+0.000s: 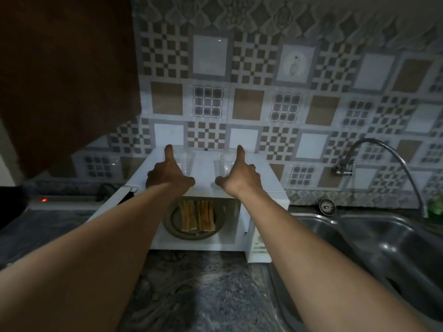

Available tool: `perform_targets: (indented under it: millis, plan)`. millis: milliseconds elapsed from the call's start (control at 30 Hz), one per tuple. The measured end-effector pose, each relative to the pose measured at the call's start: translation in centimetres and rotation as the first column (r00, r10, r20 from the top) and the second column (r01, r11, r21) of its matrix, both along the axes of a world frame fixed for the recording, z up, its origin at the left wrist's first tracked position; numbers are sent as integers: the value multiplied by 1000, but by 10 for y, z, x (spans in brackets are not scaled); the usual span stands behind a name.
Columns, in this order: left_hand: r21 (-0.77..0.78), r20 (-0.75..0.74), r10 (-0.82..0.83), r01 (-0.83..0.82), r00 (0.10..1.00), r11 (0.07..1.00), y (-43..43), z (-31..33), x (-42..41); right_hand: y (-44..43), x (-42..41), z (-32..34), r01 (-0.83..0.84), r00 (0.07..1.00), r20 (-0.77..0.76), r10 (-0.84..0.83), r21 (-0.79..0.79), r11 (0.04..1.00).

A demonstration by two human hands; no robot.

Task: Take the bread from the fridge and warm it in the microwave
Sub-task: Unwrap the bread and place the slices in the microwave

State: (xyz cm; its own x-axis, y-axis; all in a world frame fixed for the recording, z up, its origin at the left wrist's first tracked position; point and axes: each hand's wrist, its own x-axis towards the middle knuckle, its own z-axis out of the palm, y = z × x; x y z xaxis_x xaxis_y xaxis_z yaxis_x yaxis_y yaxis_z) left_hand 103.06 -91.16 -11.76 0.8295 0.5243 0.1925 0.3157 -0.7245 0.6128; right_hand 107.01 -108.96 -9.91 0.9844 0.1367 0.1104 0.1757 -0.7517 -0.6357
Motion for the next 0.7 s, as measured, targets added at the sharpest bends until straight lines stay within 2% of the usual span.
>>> perform_targets:
  millis: [333, 700]
  plan:
    - [67, -42, 54, -51, 998, 996, 12, -23, 73, 25, 71, -26, -66, 998, 19, 66, 20, 998]
    - [110, -59, 78, -71, 995, 991, 9, -25, 99, 27, 95, -27, -115, 993, 39, 116, -14, 993]
